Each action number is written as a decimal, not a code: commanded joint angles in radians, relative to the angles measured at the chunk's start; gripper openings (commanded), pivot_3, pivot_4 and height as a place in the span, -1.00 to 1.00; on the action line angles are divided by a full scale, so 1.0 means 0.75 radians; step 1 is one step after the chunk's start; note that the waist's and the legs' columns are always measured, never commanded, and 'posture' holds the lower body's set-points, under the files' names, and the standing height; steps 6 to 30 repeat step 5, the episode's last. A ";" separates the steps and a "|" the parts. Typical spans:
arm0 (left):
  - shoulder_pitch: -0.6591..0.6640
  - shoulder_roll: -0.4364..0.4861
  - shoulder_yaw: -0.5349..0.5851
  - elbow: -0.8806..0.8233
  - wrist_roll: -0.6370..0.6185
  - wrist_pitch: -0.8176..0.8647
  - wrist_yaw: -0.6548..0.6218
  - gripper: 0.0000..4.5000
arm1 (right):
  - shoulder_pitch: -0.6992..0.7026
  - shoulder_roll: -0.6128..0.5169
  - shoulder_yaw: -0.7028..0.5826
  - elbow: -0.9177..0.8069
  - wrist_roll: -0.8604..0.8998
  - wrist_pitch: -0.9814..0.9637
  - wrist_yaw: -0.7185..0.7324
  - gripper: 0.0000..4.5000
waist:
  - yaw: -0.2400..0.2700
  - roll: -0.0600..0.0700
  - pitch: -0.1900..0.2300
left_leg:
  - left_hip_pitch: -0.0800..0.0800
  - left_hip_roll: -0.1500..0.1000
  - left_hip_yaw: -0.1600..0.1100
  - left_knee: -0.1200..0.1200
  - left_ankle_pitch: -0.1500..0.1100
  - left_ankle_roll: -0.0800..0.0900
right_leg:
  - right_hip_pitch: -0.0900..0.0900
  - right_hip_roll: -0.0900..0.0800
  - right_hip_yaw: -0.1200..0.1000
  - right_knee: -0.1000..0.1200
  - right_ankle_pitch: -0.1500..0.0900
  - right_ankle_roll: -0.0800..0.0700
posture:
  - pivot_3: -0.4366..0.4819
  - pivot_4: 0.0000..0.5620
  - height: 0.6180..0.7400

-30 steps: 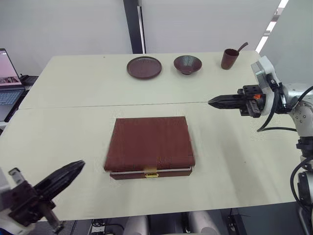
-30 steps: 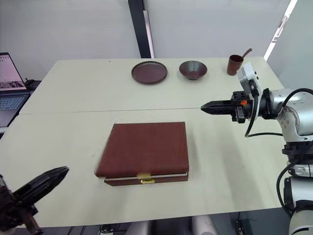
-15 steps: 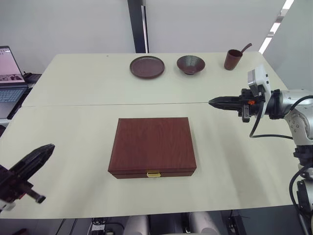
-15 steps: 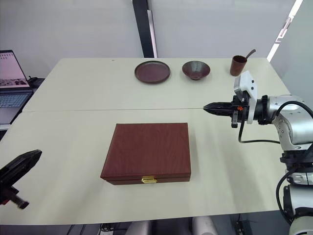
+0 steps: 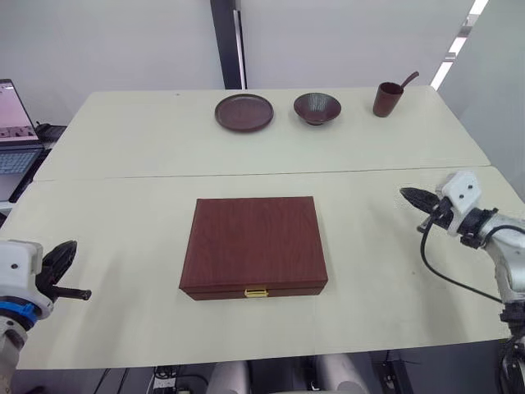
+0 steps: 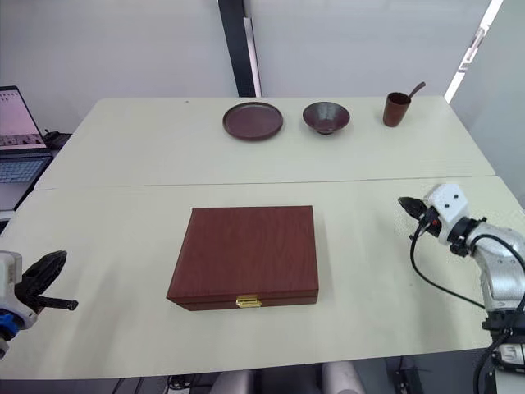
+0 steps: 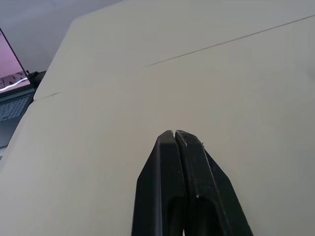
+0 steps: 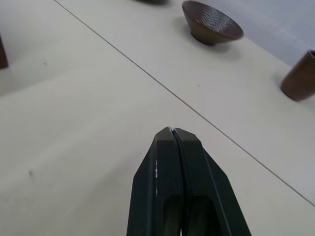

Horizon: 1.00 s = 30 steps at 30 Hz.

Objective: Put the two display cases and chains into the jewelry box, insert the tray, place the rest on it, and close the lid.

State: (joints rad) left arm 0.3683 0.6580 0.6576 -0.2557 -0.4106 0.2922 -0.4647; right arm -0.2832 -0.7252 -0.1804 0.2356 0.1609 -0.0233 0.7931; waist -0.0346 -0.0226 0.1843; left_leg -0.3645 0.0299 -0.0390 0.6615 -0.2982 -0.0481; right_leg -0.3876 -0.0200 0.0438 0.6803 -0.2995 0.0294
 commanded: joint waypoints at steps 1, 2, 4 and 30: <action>-0.027 -0.008 -0.005 0.036 0.031 -0.036 -0.010 -0.99 | -0.003 0.000 -0.036 0.019 -0.026 -0.086 -0.067 -1.00 | -0.001 0.000 0.000 | 0.000 0.000 0.000 0.000 0.000 0.000 | 0.000 0.000 0.000 0.000 0.000 0.000 | -0.05 -0.47 1.00; -0.032 -0.008 -0.006 0.041 0.032 -0.039 -0.019 -0.99 | -0.005 0.002 -0.032 0.026 -0.028 -0.093 -0.071 -1.00 | -0.001 0.000 0.000 | 0.000 0.000 0.000 0.000 0.000 0.000 | 0.000 0.000 0.000 0.000 0.000 0.000 | -0.05 -0.47 1.00; -0.043 -0.009 -0.005 0.049 0.028 -0.044 -0.034 -0.99 | -0.016 0.007 -0.029 0.037 -0.024 -0.093 -0.080 -1.00 | 0.001 0.000 0.000 | 0.000 0.000 -0.001 0.000 0.000 0.000 | 0.000 0.000 -0.001 0.000 0.000 0.000 | -0.05 -0.47 1.00; -0.053 -0.013 0.002 0.057 0.023 -0.058 -0.041 -0.99 | -0.027 0.008 -0.028 0.047 -0.021 -0.091 -0.084 -1.00 | 0.001 0.000 0.000 | 0.000 0.000 -0.001 0.000 0.000 0.000 | 0.000 0.000 -0.001 0.000 0.000 0.000 | -0.05 -0.47 1.00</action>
